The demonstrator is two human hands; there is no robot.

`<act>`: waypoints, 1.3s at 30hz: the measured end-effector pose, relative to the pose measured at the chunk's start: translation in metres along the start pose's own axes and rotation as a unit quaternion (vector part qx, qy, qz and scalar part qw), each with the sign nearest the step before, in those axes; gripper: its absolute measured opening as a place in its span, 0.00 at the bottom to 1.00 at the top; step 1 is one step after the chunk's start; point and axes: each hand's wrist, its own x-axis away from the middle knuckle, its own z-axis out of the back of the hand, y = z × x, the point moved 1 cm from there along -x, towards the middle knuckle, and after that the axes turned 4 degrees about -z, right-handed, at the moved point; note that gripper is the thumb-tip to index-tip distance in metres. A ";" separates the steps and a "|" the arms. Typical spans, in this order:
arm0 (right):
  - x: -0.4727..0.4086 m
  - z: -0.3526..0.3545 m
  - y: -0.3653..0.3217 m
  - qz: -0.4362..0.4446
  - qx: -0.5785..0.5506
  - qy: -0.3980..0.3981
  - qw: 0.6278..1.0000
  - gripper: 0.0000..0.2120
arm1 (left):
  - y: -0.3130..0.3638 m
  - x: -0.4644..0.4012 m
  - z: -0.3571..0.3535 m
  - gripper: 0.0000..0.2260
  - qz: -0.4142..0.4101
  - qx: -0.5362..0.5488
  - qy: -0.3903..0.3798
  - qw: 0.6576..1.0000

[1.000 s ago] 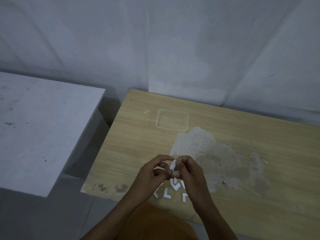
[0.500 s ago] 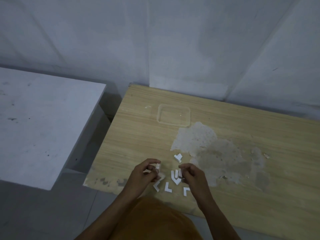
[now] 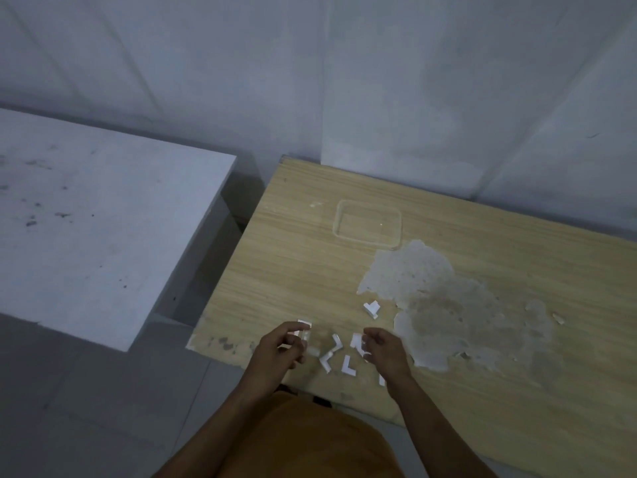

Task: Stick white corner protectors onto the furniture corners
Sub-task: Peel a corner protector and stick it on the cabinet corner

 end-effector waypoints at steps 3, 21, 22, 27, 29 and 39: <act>0.007 0.000 -0.001 0.023 0.066 -0.007 0.998 0.12 | 0.000 -0.001 0.003 0.13 -0.004 0.010 0.009 1.000; 0.090 -0.129 -0.075 0.052 0.010 -0.280 0.959 0.06 | -0.012 0.005 0.089 0.08 -0.051 0.055 0.059 0.995; 0.090 -0.137 -0.076 0.060 0.025 -0.283 0.957 0.05 | -0.014 0.007 0.099 0.07 -0.048 0.064 0.056 0.995; 0.091 -0.180 -0.081 0.122 0.147 -0.272 0.943 0.07 | -0.036 0.018 0.143 0.11 -0.036 0.097 0.046 0.994; 0.091 -0.199 -0.081 0.179 0.224 -0.260 0.922 0.08 | -0.046 0.023 0.160 0.13 -0.040 0.103 0.043 0.993; 0.087 -0.271 -0.074 0.377 0.480 -0.234 0.757 0.11 | -0.108 0.041 0.222 0.20 0.028 0.119 0.103 0.987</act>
